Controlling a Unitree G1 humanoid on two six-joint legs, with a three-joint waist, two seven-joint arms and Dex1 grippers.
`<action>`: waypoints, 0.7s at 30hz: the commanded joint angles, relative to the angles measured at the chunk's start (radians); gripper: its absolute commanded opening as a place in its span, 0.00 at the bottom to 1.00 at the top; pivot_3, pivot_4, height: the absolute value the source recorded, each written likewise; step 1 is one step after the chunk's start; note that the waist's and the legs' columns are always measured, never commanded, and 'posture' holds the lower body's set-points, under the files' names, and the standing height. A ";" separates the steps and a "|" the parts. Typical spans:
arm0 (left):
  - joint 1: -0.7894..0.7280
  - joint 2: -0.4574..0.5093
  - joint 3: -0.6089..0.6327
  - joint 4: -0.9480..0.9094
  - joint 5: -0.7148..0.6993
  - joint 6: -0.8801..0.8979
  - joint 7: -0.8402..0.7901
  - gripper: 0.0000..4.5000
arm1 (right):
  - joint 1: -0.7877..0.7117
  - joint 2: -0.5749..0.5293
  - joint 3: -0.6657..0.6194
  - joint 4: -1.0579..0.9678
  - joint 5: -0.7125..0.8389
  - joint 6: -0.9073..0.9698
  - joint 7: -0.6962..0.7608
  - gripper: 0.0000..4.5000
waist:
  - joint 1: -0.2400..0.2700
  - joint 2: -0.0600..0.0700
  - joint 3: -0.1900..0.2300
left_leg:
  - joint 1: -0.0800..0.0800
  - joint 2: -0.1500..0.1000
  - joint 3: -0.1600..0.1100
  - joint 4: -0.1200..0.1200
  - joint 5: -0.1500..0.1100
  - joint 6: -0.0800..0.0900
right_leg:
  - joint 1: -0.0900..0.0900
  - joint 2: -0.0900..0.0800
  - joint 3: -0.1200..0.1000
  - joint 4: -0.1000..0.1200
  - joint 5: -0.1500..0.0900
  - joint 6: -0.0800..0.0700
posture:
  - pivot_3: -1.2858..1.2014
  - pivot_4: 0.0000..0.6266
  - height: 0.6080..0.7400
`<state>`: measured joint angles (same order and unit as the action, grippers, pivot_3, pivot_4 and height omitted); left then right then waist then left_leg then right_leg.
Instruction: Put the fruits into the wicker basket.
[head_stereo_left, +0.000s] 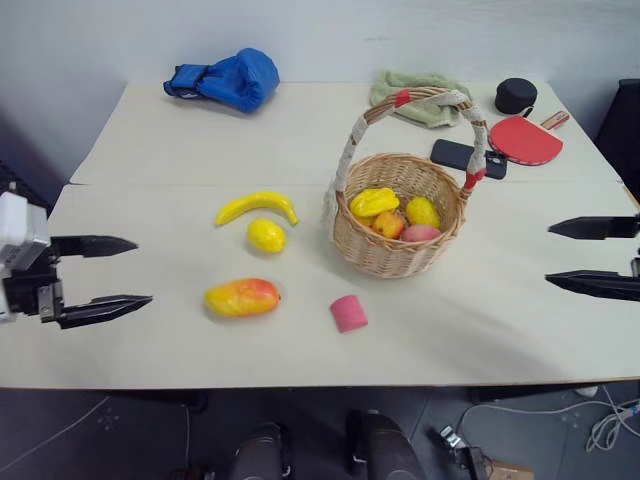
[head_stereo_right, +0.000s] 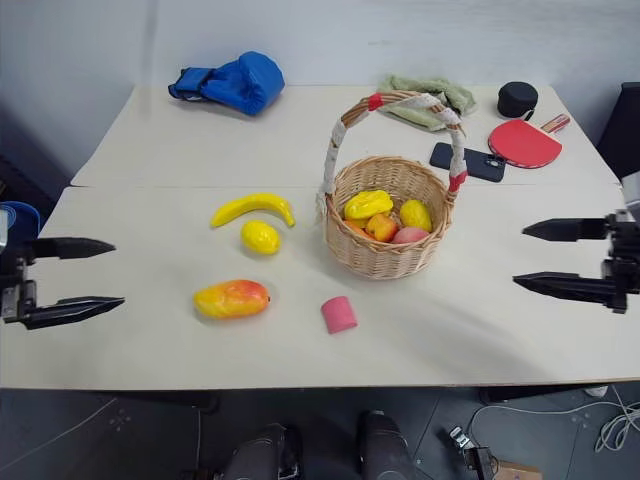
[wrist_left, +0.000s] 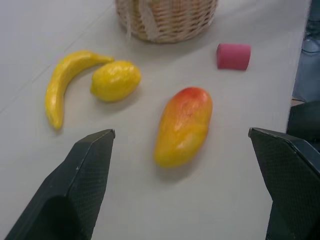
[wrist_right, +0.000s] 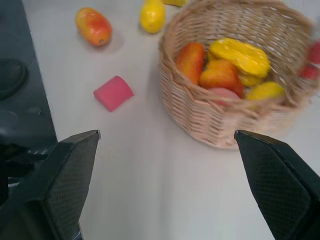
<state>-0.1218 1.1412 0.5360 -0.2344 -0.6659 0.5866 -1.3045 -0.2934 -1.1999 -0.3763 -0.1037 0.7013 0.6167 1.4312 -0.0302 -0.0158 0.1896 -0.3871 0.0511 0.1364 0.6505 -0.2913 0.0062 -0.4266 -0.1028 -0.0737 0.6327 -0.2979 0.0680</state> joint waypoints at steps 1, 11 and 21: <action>-0.092 0.003 -0.119 -0.080 -0.077 0.031 -0.022 1.00 | -0.068 0.086 0.129 -0.195 0.078 0.064 -0.075 0.99 | 0.000 0.000 0.000 | 0.000 0.000 0.000 0.000 0.001 -0.001 | 0.000 0.000 0.000 0.001 0.000 0.000 | 0.52 0.24 1.00; -0.263 -0.004 -0.375 -0.088 -0.005 -0.032 -0.081 1.00 | -0.237 0.438 0.698 -0.104 -0.430 -0.302 -0.216 0.99 | 0.000 -0.002 -0.001 | 0.000 -0.002 0.007 0.007 0.000 0.000 | -0.003 0.008 -0.001 0.006 0.000 0.001 | 0.52 0.24 1.00; -0.311 -0.029 -0.397 -0.111 -0.015 -0.006 -0.049 1.00 | -0.325 0.632 0.840 0.244 -0.663 -0.550 -0.253 0.96 | 0.001 -0.005 -0.002 | -0.002 0.000 0.008 0.015 -0.002 0.004 | -0.003 0.008 0.000 0.011 0.000 0.003 | 0.52 0.24 1.00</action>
<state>-0.4203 1.1131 0.1264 -0.3251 -0.6737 0.5802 -1.3602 -0.6192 -0.5713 0.4589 0.1074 0.0714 0.0860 1.1851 -0.0294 -0.0208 0.1880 -0.3886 0.0509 0.1448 0.6660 -0.2929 0.0100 -0.4294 -0.0946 -0.0739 0.6437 -0.2976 0.0713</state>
